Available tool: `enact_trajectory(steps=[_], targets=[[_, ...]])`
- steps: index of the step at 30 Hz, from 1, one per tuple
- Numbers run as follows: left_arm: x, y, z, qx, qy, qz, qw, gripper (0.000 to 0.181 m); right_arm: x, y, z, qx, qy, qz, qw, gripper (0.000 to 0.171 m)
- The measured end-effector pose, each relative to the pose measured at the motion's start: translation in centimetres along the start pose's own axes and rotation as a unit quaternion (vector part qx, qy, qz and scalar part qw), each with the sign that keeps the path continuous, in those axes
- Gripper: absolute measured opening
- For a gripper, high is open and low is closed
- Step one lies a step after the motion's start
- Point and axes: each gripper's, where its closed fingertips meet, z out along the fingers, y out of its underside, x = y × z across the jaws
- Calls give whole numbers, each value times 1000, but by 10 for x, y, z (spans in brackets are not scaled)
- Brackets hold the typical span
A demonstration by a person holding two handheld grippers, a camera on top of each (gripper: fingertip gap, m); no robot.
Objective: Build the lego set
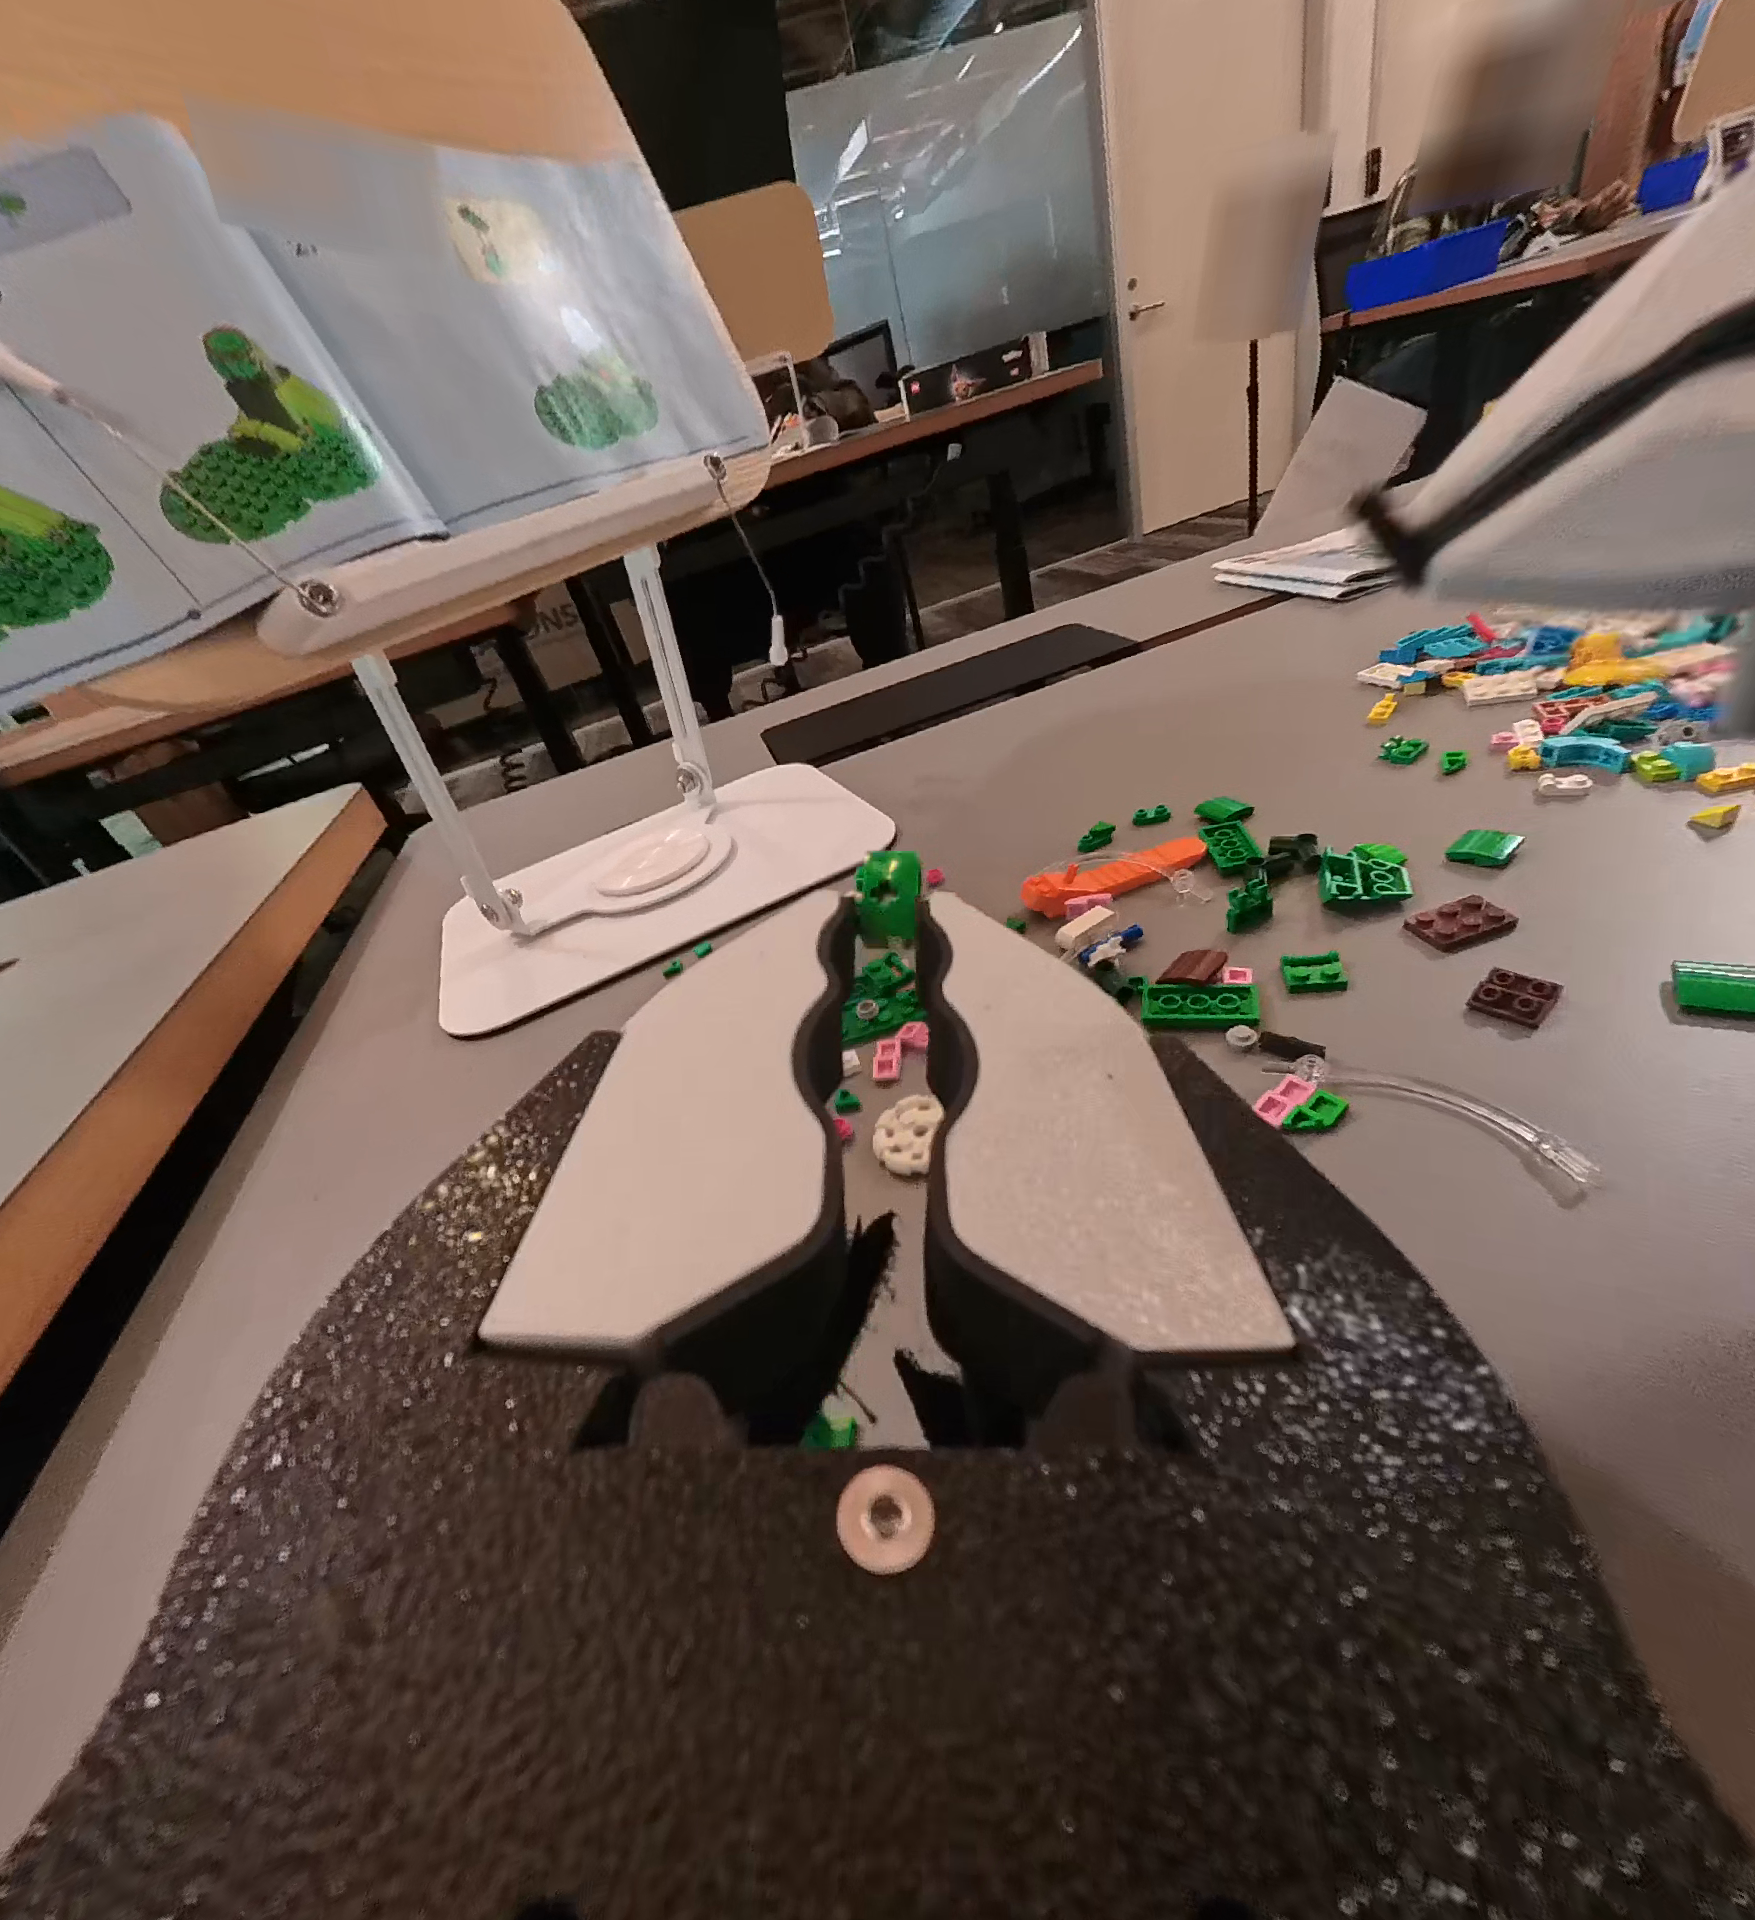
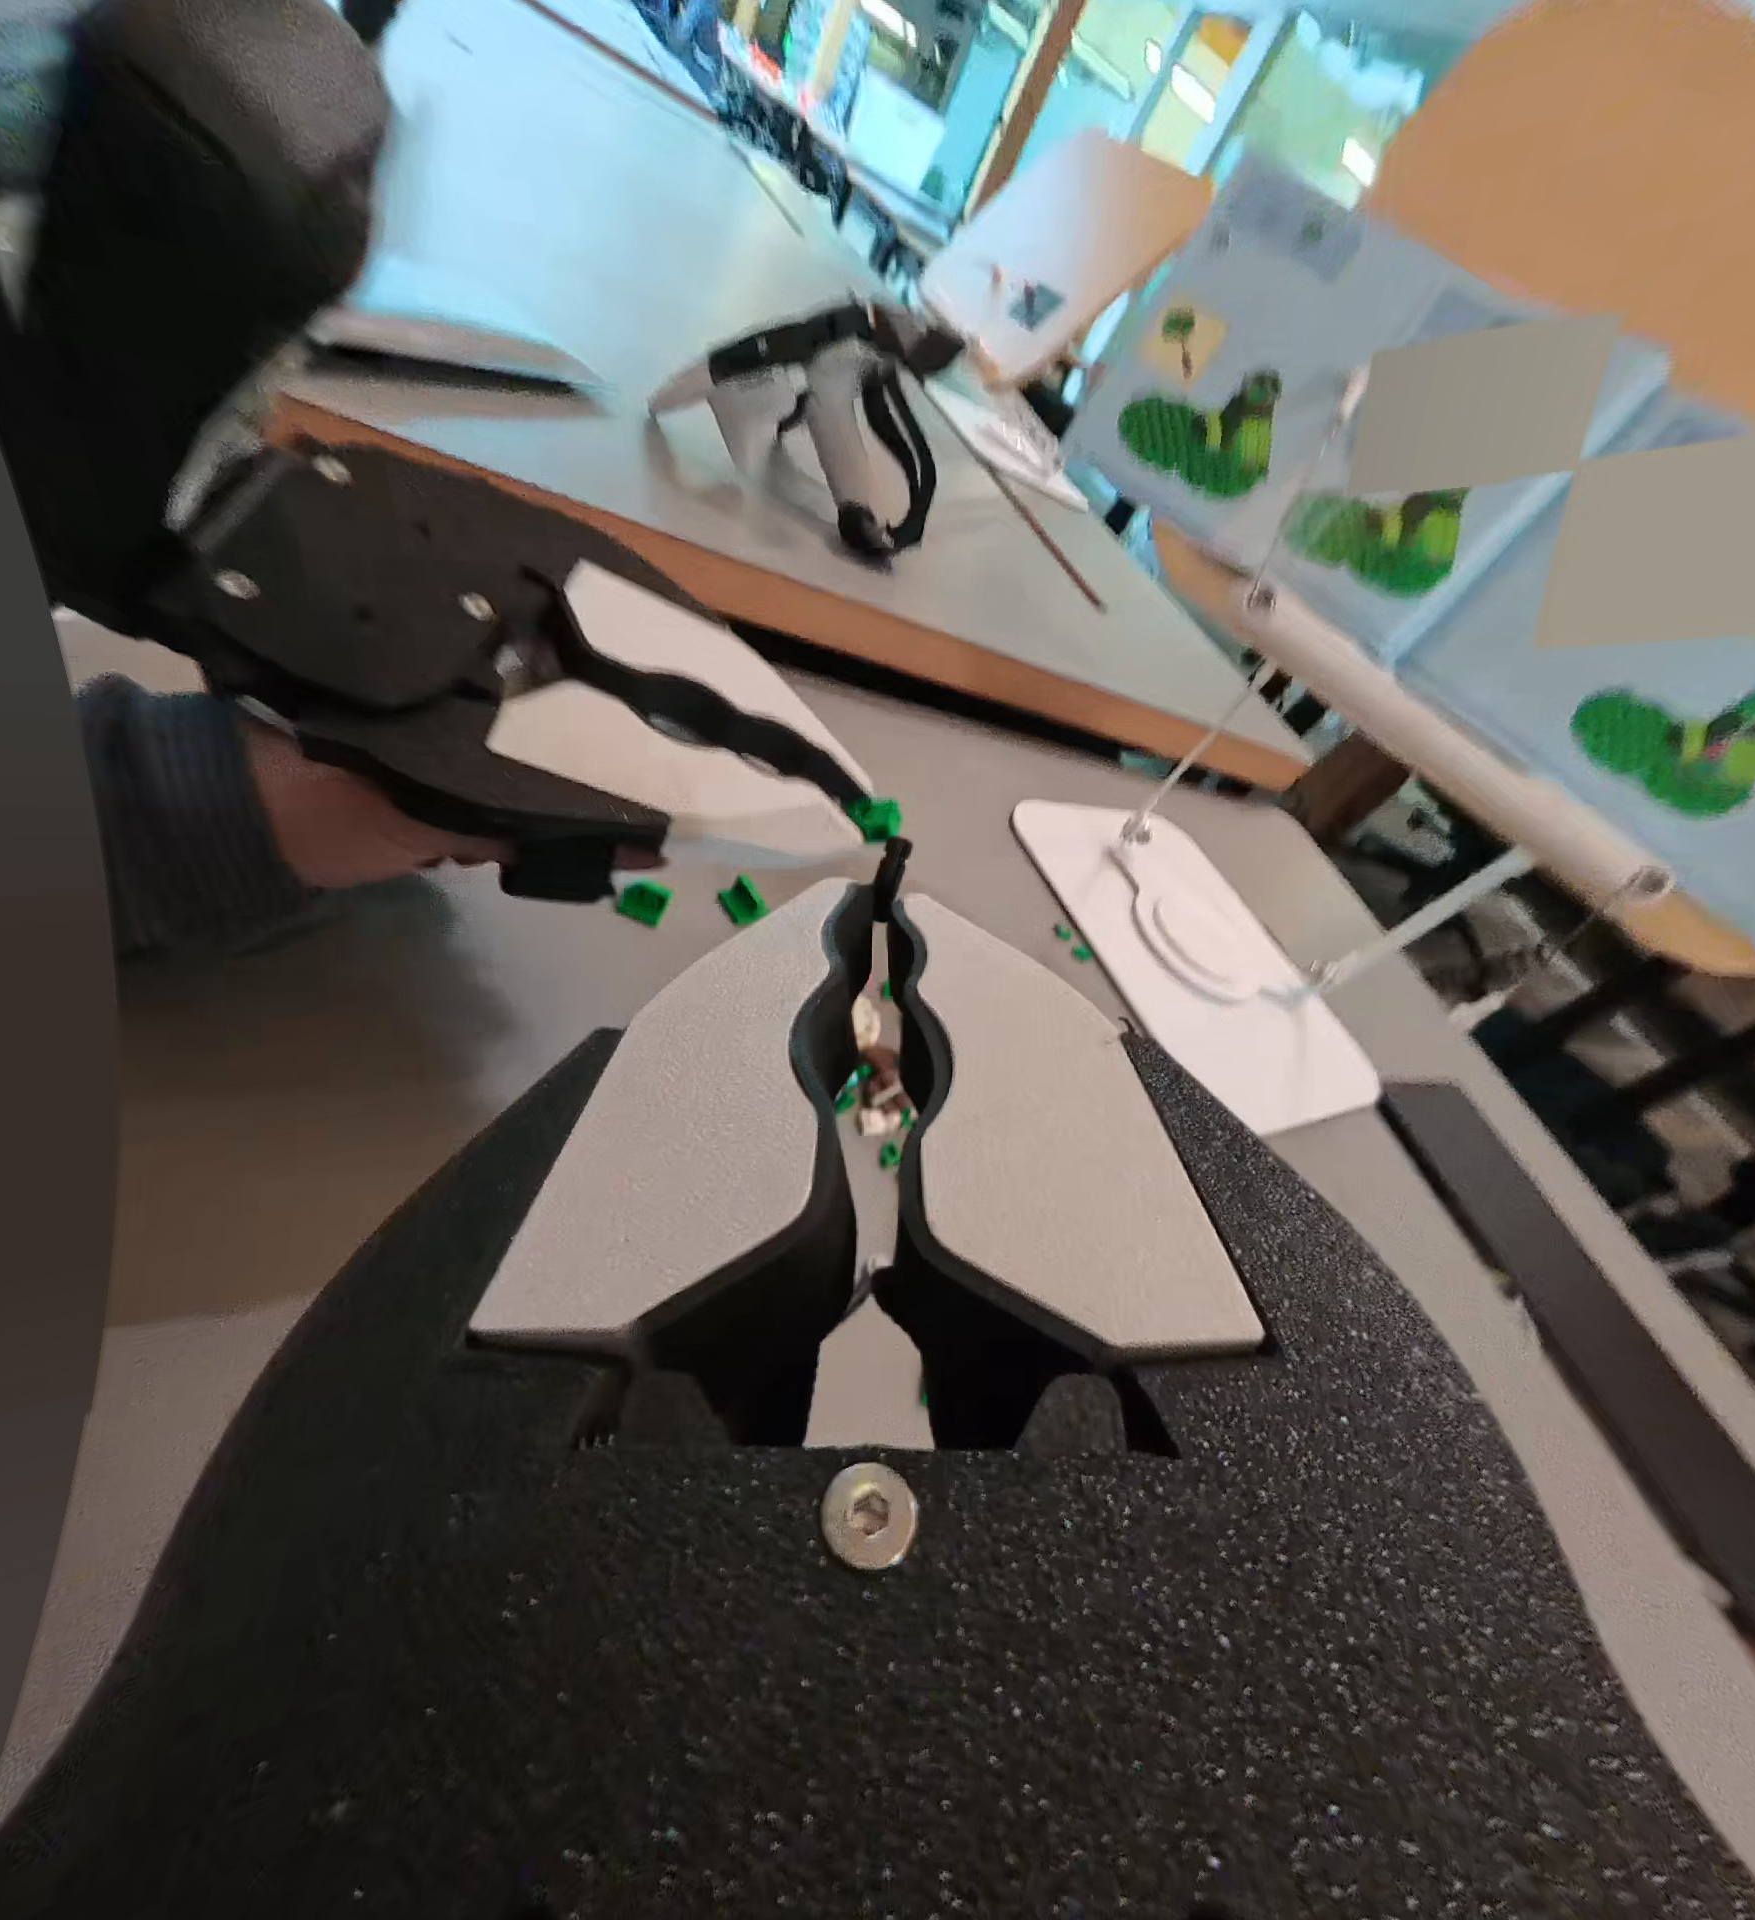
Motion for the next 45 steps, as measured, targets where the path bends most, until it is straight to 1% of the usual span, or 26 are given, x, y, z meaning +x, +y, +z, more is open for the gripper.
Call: enact_trajectory(steps=[3,6,13,18,20,24,26,31,36,39,45], targets=[[3,-3,0,8,1,14,1000,10,0,28,9,-45,5,10,999,2],[7,-4,1,9,3,31,999,10,-1,44,9,-72,-1,16,997,2],[16,-5,1,6,-1,99,995,10,-4,65,5,-98,-27,84,991,2],[23,-7,0,8,-9,158,987,10,-10,77,3,-138,-36,71,987,2],[26,-9,0,11,-15,182,983,10,-18,86,2,-171,-61,66,981,2],[28,-10,-1,13,-29,215,976,10,-44,105,-5,-242,-140,91,956,2],[28,-10,-1,11,-28,219,975,10,-49,109,-7,-260,-153,100,948,2],[28,-11,-1,14,-30,216,976,10,-53,111,-10,-275,-165,140,937,2],[28,-12,-2,17,-32,218,975,10,-57,120,-11,-296,-174,152,927,2],[27,-12,-2,19,-35,217,975,10,-64,123,-12,-314,-184,150,919,2],[28,-12,-2,18,-35,216,976,10,-69,125,-20,-358,-181,114,909,3]])
